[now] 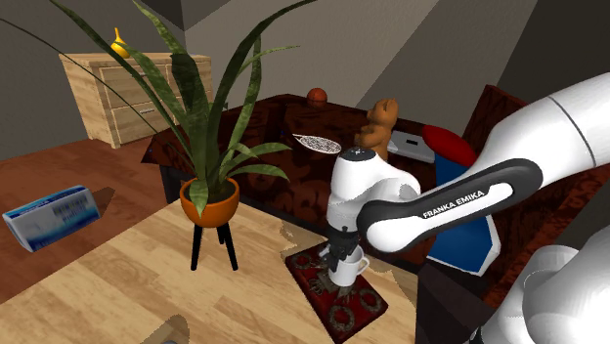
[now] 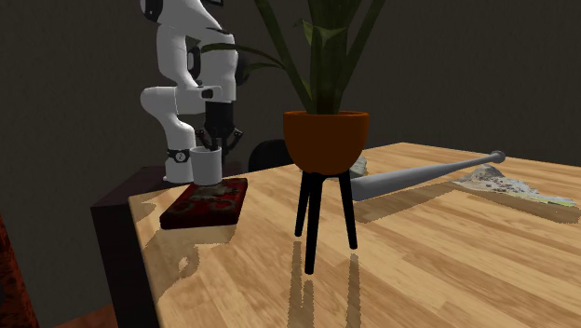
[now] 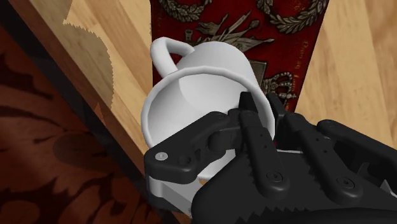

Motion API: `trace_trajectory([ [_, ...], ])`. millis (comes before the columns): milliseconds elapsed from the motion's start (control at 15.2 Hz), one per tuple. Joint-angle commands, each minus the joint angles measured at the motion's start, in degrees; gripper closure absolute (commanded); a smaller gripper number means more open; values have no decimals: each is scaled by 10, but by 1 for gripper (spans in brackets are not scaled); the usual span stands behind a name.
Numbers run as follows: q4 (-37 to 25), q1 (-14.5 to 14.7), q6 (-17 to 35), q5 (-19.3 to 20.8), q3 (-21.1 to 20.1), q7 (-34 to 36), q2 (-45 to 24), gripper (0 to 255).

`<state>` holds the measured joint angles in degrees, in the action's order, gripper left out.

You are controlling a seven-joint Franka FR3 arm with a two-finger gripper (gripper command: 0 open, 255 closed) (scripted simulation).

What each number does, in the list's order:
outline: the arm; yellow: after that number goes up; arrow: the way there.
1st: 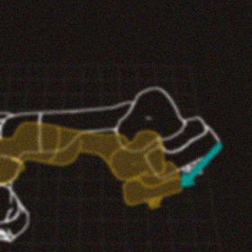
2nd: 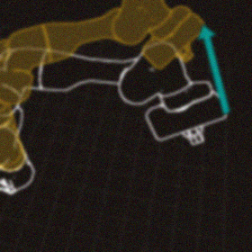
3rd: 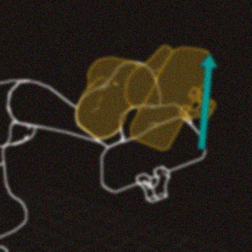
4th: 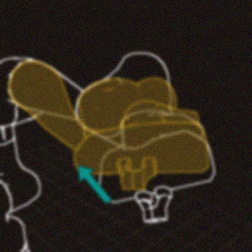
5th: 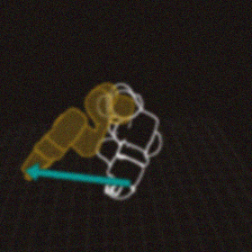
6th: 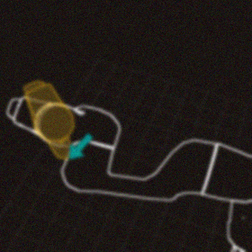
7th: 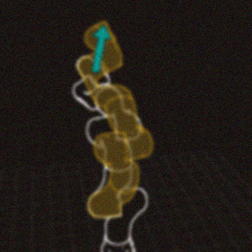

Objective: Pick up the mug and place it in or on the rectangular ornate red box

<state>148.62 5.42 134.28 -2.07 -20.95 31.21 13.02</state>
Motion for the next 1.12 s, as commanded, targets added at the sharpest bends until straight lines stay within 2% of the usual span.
trace_trajectory([
  [0, 6, -2, 20, 5, -2, 5, -14, 255],
  [528, 8, -3, 26, 8, -3, 7, -19, 255],
  [594, 8, -3, 26, 8, -3, 7, -19, 0],
  [924, 8, -3, 26, 8, -3, 7, -19, 0],
  [1056, -8, 2, -19, -5, 1, -3, 12, 0],
])
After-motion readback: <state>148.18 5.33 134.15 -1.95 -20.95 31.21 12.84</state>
